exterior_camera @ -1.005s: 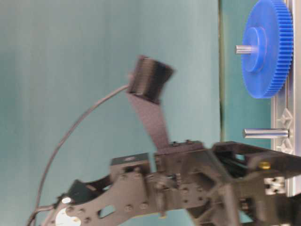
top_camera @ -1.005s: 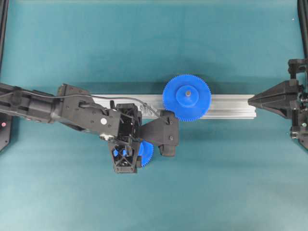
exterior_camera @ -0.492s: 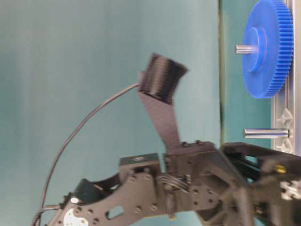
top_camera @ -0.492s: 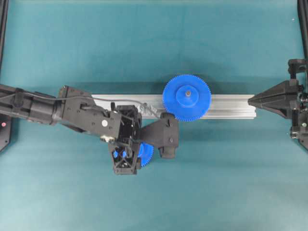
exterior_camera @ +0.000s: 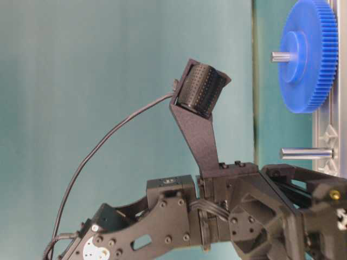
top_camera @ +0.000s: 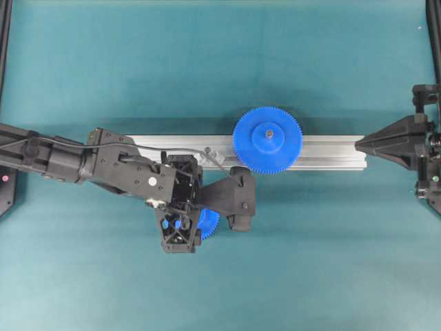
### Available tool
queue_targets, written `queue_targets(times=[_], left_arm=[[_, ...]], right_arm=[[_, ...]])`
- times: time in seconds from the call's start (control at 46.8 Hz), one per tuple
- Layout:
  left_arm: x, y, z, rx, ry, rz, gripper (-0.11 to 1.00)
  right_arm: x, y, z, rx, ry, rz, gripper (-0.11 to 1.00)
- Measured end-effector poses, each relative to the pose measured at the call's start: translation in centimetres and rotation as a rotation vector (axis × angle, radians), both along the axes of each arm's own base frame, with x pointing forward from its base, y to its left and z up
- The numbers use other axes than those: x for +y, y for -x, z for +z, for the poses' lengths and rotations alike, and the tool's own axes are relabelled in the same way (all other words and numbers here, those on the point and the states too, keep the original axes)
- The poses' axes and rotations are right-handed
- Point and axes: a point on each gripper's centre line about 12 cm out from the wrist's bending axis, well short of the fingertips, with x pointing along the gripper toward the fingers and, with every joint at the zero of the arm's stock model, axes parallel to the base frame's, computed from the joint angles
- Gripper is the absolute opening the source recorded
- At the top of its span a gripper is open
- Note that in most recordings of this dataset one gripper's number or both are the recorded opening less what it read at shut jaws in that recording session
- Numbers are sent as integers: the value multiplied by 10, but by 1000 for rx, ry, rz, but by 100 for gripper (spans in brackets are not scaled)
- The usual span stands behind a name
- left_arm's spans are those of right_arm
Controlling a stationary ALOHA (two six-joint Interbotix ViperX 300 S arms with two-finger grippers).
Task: Find the location of the shaft and insert the small gear.
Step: 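Lower the open left gripper and close it on the gear hub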
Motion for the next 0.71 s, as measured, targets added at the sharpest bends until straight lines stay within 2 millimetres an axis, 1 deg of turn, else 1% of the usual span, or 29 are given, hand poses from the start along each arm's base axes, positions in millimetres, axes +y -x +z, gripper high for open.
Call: queue_targets(times=[0.107, 0.578, 0.706], left_arm=[[5, -1, -1, 2, 1, 15, 93], [4, 0, -5, 11, -1, 11, 93], [4, -1, -8, 18, -2, 12, 93]], right_arm=[[0, 0, 0, 0, 0, 0, 2], [0, 0, -1, 3, 1, 0, 2], [0, 0, -2, 5, 0, 0, 2]])
